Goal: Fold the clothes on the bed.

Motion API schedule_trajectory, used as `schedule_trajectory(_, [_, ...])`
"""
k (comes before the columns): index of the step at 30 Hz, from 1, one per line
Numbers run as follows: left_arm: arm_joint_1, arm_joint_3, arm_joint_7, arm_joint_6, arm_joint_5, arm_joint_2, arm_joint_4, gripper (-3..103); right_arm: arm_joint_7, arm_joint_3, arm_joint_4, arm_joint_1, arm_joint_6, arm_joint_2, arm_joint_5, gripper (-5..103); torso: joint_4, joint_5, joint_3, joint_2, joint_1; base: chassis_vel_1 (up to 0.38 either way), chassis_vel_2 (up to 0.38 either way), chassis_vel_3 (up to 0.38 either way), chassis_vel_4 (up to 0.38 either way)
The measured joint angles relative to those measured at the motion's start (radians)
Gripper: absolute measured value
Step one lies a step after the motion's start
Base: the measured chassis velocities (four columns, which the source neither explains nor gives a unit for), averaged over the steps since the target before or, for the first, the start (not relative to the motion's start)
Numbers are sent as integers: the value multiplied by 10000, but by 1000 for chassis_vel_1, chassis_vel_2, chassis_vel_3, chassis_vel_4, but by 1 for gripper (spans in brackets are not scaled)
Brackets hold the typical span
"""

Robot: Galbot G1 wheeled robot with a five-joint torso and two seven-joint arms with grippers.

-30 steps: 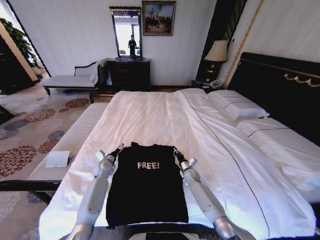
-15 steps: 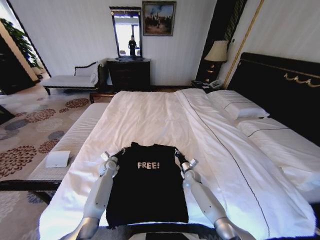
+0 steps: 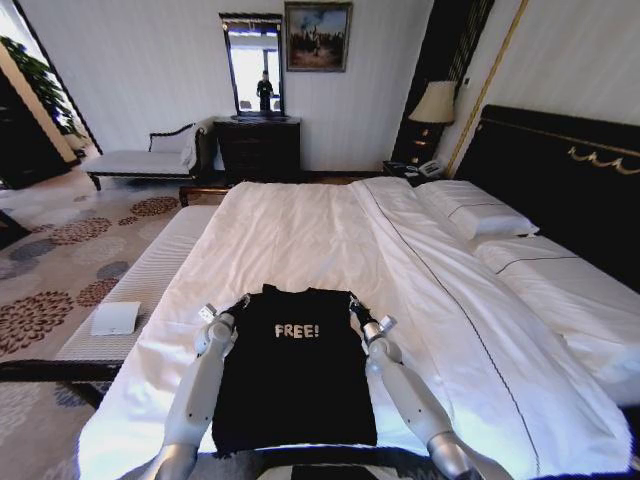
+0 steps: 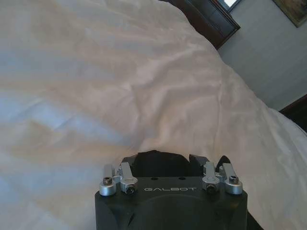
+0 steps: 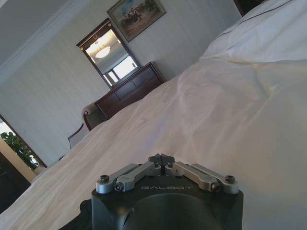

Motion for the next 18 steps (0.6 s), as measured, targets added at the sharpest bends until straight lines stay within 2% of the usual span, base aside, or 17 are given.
schedule_trajectory(14, [-61,-47,125,-34,-4,88,386,68,41,81,200,-128,39,29,-168,0,0,1,0,0,1,0,0,0,0])
schedule_trajectory(18, [-141,4,147,-33,-79,26,500,53,67,134,273,-164,61,53,-185,0,0,1,0,0,1,0,0,0,0])
